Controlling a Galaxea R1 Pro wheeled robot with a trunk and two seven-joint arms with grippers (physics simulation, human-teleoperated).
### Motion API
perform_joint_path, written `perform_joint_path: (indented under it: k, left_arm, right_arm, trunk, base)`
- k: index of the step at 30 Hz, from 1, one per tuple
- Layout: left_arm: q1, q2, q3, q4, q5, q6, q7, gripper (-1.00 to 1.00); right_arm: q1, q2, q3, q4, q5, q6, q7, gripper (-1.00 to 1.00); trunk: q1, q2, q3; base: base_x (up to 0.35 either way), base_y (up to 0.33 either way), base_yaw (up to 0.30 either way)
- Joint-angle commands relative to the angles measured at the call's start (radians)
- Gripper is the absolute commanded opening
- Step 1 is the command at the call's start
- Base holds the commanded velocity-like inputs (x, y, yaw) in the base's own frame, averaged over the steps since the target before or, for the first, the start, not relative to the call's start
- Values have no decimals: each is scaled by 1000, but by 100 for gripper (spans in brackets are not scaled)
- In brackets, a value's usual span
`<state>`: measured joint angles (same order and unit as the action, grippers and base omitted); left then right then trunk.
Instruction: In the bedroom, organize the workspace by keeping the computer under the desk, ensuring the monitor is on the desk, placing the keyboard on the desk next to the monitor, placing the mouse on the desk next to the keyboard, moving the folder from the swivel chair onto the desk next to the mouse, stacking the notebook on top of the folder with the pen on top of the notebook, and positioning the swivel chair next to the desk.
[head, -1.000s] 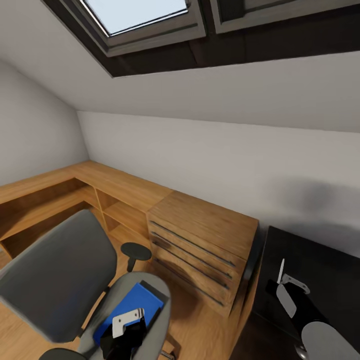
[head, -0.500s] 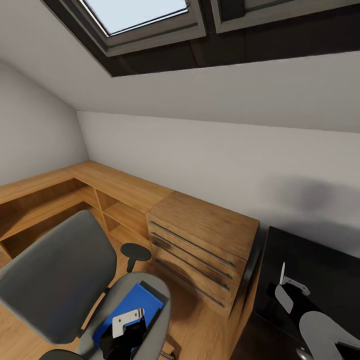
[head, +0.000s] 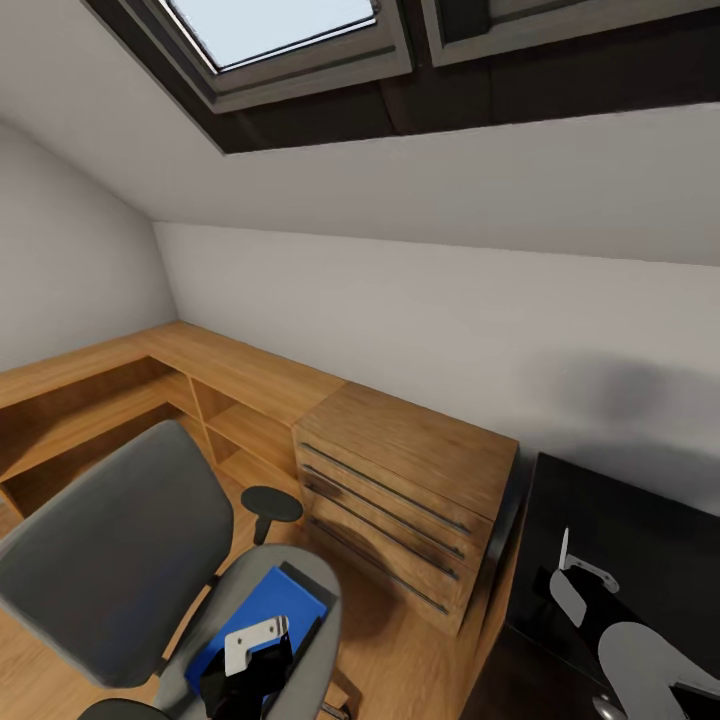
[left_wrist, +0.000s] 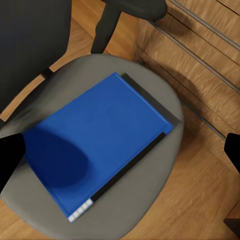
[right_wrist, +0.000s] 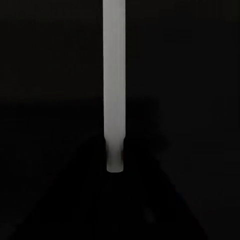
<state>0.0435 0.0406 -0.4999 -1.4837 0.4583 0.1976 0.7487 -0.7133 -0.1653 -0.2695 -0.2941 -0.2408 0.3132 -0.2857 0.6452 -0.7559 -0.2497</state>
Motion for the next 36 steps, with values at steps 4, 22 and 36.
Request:
perform_joint_path:
  k: [4, 22, 36]
  left_arm:
    - [-1, 1, -2, -2, 3, 5, 6, 100]
    - [-1, 1, -2, -2, 3, 5, 6, 100]
    - [-1, 1, -2, -1, 3, 5, 6, 100]
  right_arm:
    - [0, 1, 1, -2, -12, 3, -3, -100]
    - [0, 1, 1, -9, -13, -6, -2, 100]
    - [12, 41, 0, -251, -9, -63, -8, 100]
  trunk:
    - [0, -1, -1]
    - [0, -1, -1]
    - [0, -1, -1]
  base:
    - [0, 0, 0]
    - [0, 0, 0]
    - [0, 0, 0]
